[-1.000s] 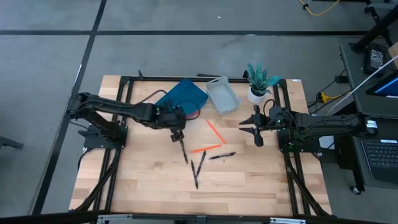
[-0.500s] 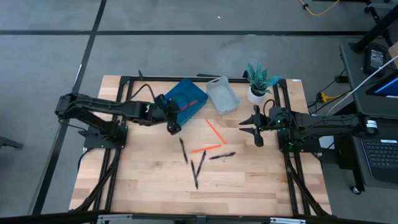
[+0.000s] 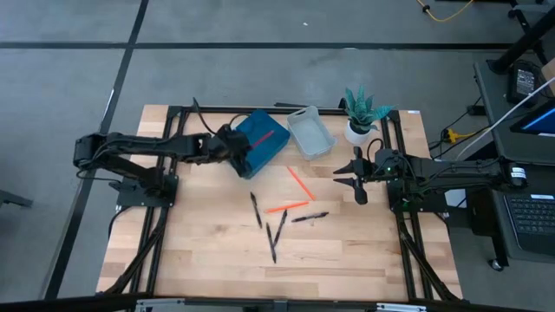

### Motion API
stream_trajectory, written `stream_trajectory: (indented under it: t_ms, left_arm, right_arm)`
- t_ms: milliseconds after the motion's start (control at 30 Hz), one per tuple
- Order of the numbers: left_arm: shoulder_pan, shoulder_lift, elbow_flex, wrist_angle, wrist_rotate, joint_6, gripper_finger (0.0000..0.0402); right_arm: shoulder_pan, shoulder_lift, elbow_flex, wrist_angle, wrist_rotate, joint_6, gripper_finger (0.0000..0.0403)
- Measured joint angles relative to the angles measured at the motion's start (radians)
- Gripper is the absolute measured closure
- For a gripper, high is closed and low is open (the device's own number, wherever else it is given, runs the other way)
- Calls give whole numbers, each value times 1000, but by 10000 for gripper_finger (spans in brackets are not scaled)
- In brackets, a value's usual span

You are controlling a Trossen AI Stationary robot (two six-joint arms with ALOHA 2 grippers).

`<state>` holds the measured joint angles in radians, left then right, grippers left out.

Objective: Sort pens & pencils
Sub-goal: Put the red pencil into the blue bin

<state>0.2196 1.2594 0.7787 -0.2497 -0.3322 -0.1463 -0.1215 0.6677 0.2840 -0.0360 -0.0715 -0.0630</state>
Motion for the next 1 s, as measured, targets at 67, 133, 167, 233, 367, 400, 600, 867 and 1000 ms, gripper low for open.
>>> stream_trajectory:
  t_ms: [67,133,167,233,367,400,600,867,1000]
  left_arm:
    - [23,0,-27,42,20,5,382]
    - [49,1,-45,73,57,19,382]
    - [64,1,-49,84,80,19,382]
    - [92,1,-52,90,111,19,382]
    - [135,1,-52,89,118,26,382]
    - [143,1,-52,88,118,26,382]
    - [212,6,-52,47,220,26,382]
    - [297,7,-42,-43,313,-7,382]
    - [319,37,7,-132,312,-9,382]
  right_arm:
    - [0,0,0,0,0,-1,288]
    - [0,0,0,0,0,-1,288]
    - [0,0,0,0,0,-1,288]
    - [0,0,0,0,0,-1,288]
    - [0,0,0,0,0,-1,288]
    - [0,0,0,0,0,-1,288]
    - [0,0,0,0,0,0,288]
    - [0,0,0,0,0,1,288]
    - [0,0,0,1,0,0,288]
